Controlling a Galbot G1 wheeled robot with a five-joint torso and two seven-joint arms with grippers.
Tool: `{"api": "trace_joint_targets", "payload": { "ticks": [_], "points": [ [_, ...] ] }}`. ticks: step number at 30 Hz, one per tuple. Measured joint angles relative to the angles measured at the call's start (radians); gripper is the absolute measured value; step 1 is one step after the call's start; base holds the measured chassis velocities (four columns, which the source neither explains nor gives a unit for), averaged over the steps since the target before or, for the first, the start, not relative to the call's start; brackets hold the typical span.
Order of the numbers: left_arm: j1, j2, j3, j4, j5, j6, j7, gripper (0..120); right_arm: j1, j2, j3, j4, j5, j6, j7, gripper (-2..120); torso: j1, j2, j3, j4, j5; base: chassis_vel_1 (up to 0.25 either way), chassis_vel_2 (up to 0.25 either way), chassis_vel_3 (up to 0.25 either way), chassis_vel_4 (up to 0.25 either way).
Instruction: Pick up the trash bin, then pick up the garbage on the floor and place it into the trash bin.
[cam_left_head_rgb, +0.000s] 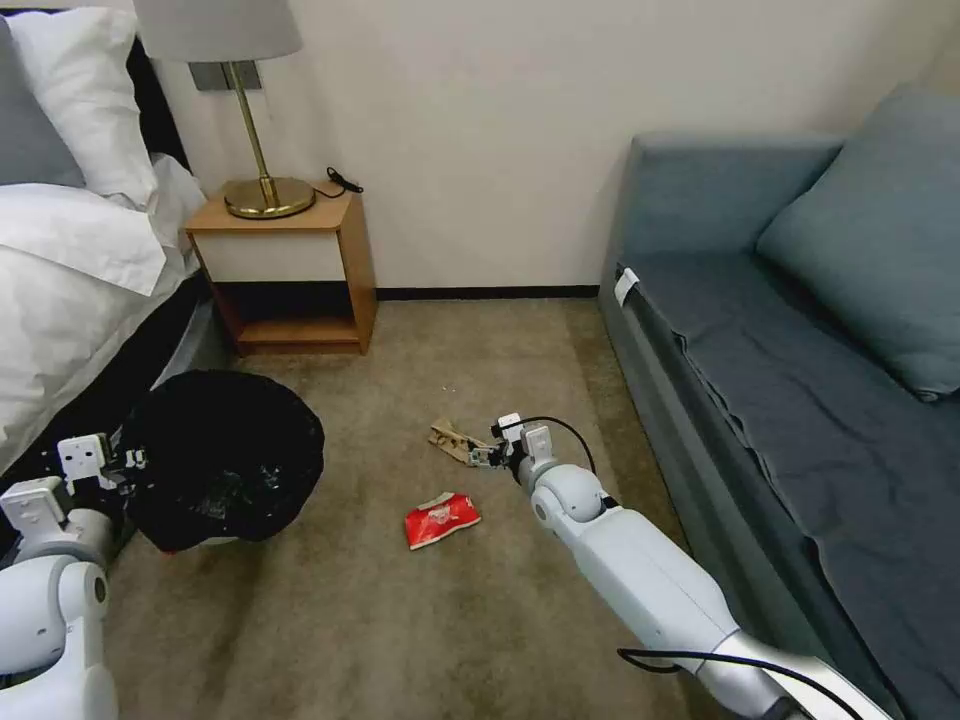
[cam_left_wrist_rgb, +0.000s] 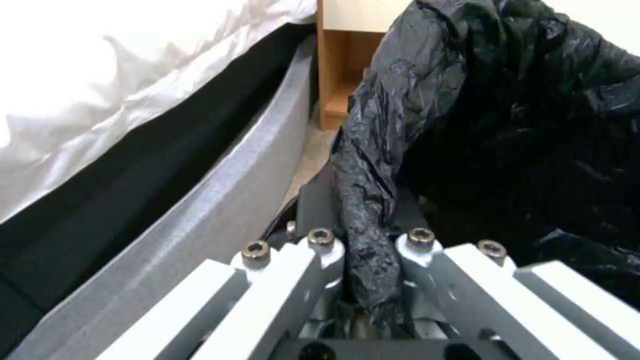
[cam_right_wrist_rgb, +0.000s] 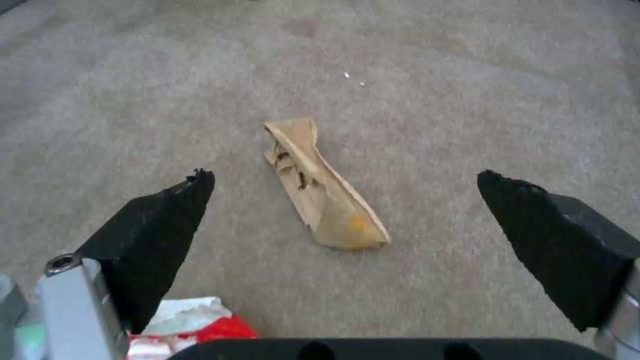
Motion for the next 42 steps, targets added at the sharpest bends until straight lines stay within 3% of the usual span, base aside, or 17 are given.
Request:
{"api": "trace_joint_targets", "payload": {
  "ticks": [42],
  "points": [
    [-0.007, -0.009, 0.005, 0.019, 0.007, -0.008, 0.0, 3, 0.007, 0.002, -0.035, -0.039, -0.018, -0.001, -0.026, 100, 0.0, 0.0, 0.0, 0.0, 0.0, -0.066, 0.066, 0.066, -0.066]
  ]
}}
